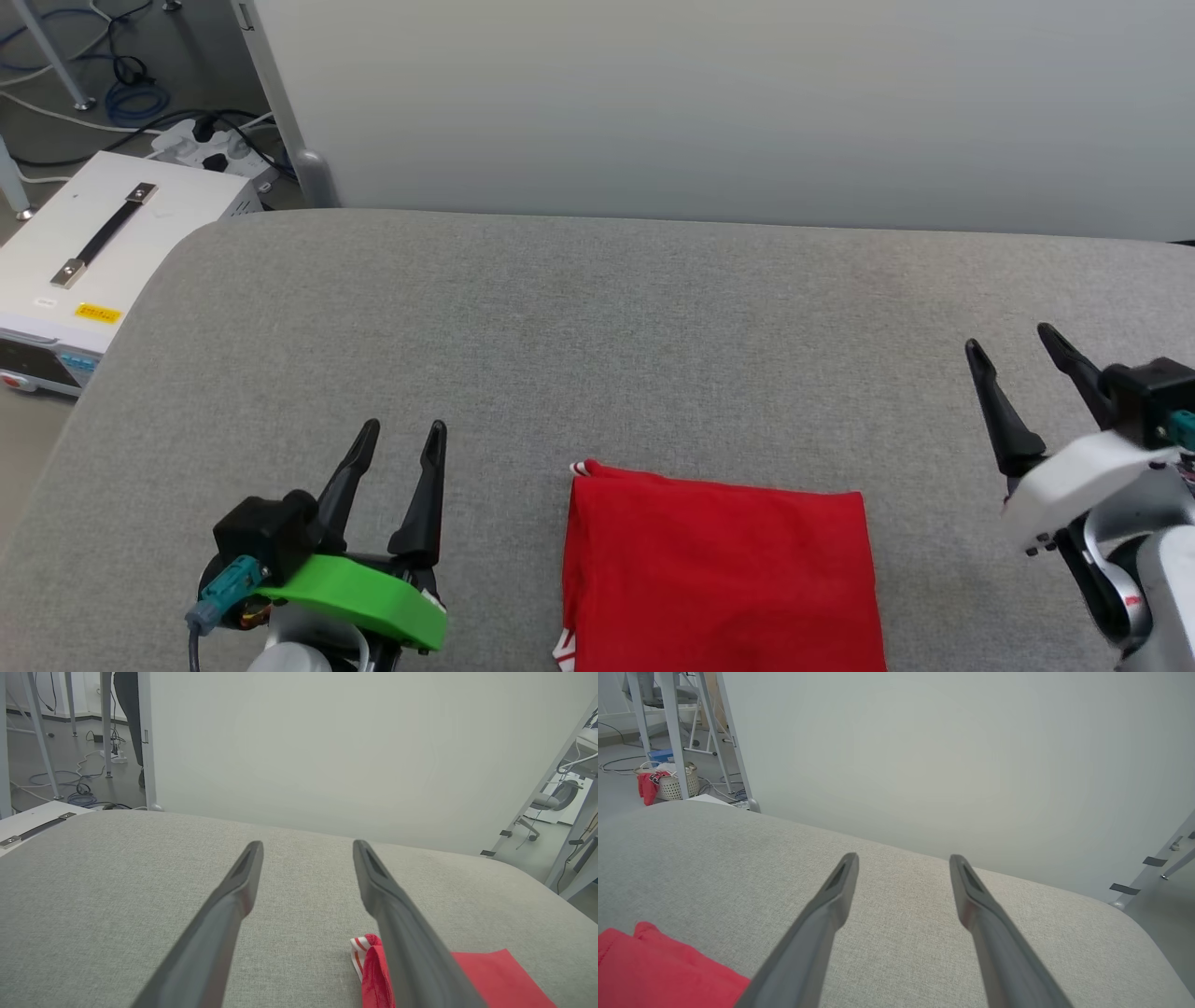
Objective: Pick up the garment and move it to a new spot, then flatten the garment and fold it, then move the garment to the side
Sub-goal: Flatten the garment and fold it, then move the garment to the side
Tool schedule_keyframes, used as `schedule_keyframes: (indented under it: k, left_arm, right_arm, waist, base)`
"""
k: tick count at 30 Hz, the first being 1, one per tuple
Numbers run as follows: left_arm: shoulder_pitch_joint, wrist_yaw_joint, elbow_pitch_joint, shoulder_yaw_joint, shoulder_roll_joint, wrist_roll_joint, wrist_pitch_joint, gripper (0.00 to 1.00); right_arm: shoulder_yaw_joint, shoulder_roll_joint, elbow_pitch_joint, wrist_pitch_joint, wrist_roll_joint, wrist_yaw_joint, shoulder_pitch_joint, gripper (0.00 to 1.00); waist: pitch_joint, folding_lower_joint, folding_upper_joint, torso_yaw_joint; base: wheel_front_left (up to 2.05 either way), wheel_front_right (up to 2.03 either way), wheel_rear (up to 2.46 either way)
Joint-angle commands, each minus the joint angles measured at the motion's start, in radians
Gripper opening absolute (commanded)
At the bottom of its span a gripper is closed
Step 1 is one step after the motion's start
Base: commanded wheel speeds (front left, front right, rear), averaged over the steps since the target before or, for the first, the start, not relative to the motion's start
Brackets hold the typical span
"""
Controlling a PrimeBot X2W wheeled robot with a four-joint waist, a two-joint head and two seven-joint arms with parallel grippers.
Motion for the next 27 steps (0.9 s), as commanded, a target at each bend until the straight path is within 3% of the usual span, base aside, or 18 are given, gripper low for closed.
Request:
schedule_keyframes:
  k: [1,12,27]
  left_arm:
    - [0.016,-0.008,-0.014,0.014,-0.017,0.011,-0.006,1.00]
    - [0.050,-0.043,-0.042,0.057,-0.055,0.113,-0.006,1.00]
    - [0.056,-0.069,-0.012,0.084,-0.088,0.190,-0.006,1.00]
  right_arm:
    - [-0.021,0.005,-0.028,-0.019,-0.002,-0.001,0.036,1.00]
    - [-0.144,0.133,-0.234,-0.109,-0.037,-0.001,0.267,1.00]
    - [-0.145,0.181,-0.240,-0.092,-0.040,-0.001,0.313,1.00]
  waist:
    - [0.002,0.0000,-0.0001,-0.003]
    - [0.001,0.0000,-0.0001,0.004]
    - [-0.001,0.0000,-0.0001,0.016]
  base:
    - [0.00,0.00,0.00]
    - [0.00,0.00,0.00]
    - [0.00,0.00,0.00]
